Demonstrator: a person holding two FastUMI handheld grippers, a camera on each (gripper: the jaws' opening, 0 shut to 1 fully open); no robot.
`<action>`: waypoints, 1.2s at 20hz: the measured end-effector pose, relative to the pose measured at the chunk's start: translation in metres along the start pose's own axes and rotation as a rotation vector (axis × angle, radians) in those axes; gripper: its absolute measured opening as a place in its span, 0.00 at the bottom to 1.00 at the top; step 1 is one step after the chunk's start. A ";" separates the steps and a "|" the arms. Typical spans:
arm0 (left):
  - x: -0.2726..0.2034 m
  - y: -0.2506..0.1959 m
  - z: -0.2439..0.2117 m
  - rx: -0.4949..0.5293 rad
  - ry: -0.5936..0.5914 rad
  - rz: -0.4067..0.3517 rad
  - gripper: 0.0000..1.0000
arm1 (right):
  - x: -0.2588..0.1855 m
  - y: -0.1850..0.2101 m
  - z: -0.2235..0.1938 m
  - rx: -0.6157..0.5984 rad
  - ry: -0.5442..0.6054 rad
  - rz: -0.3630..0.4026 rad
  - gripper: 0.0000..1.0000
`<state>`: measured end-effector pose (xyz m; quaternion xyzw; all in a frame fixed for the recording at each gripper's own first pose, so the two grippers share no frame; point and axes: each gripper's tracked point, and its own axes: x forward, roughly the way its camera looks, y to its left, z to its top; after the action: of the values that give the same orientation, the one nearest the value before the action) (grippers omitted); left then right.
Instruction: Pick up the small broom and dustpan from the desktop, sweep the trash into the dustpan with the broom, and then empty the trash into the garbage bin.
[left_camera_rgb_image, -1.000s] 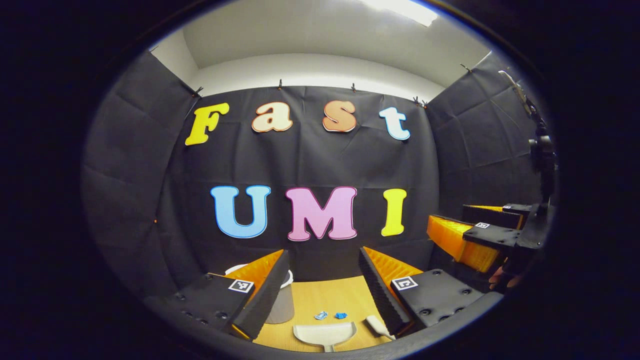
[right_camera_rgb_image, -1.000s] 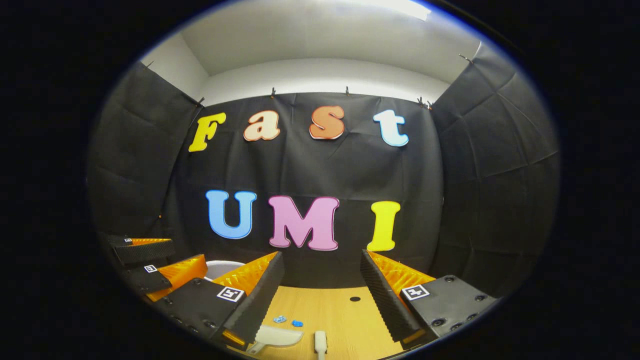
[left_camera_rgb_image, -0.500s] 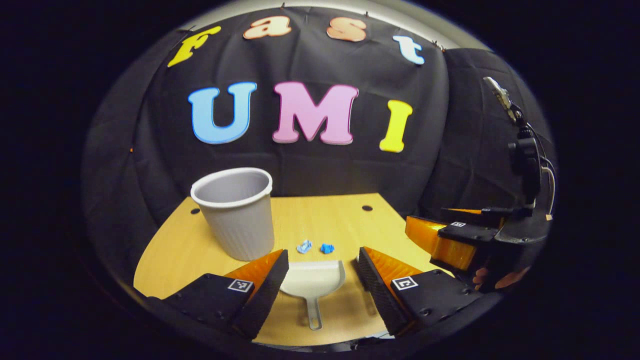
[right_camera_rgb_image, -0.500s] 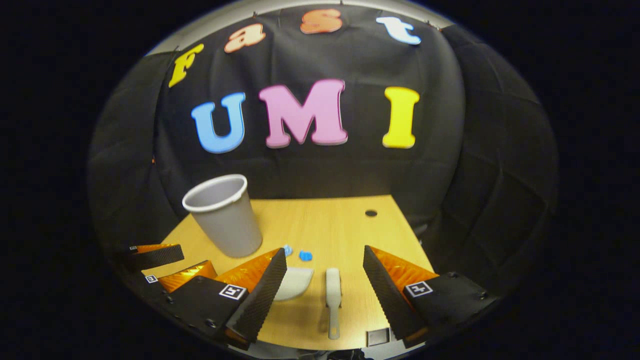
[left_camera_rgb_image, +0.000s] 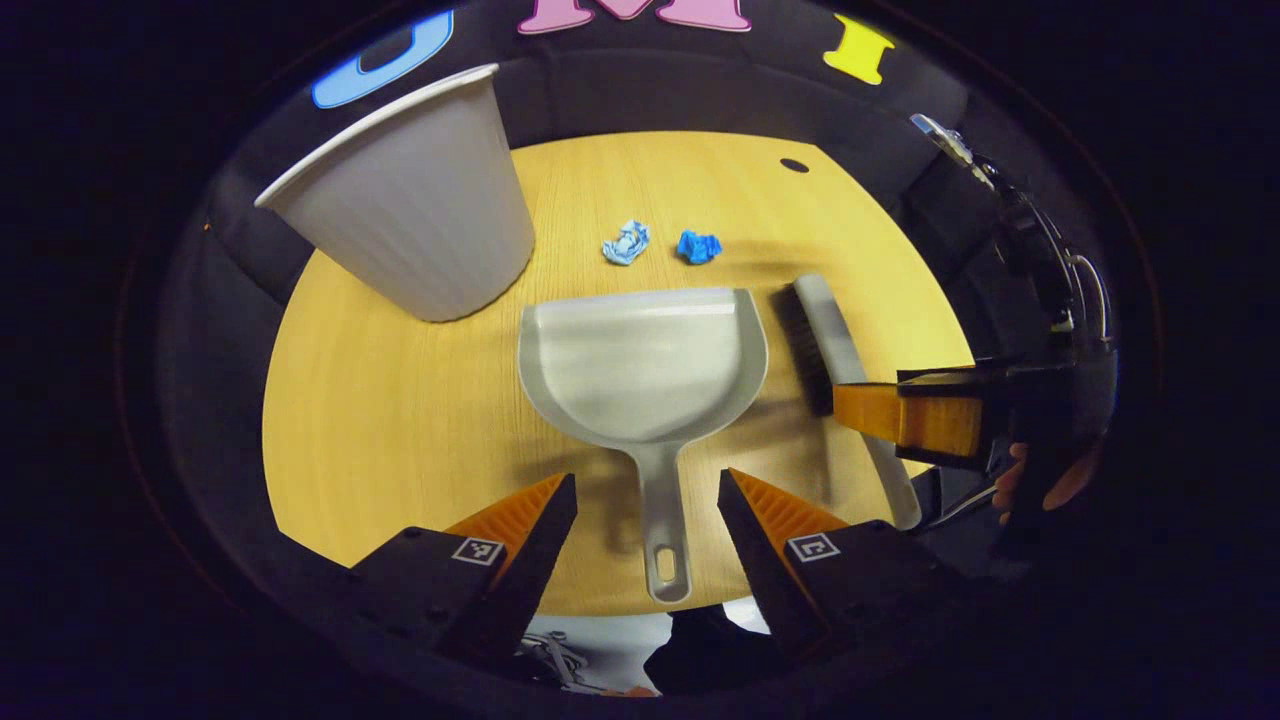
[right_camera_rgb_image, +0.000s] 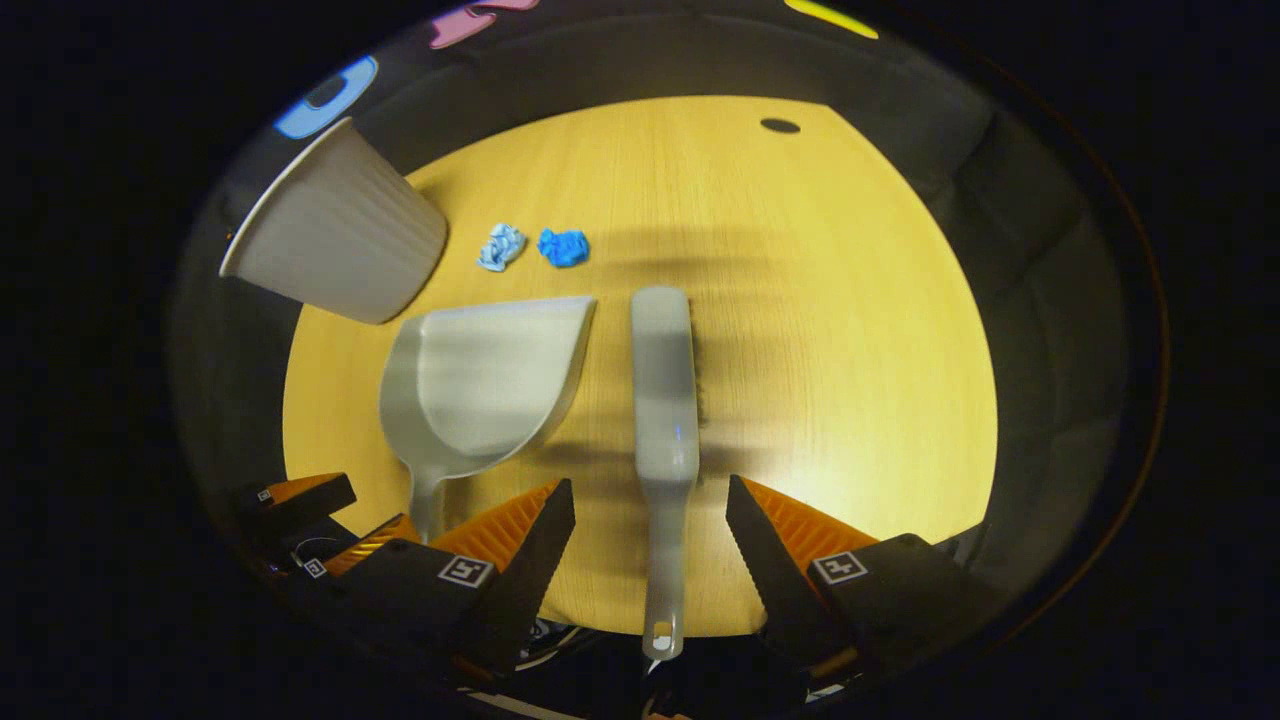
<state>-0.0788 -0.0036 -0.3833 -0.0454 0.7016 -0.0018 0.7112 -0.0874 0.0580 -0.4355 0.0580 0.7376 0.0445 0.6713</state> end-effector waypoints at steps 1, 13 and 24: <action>0.001 0.001 0.003 -0.007 0.031 -0.003 0.86 | 0.005 -0.004 0.000 -0.003 0.017 -0.013 0.99; 0.042 0.010 0.015 0.023 0.285 0.014 0.86 | 0.024 -0.005 -0.001 -0.047 0.163 -0.062 0.99; 0.054 0.002 0.027 0.020 0.247 -0.013 0.30 | 0.032 -0.005 0.003 -0.006 0.200 -0.066 0.44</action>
<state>-0.0516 -0.0039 -0.4371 -0.0424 0.7836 -0.0189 0.6196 -0.0875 0.0581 -0.4679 0.0270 0.8024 0.0305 0.5954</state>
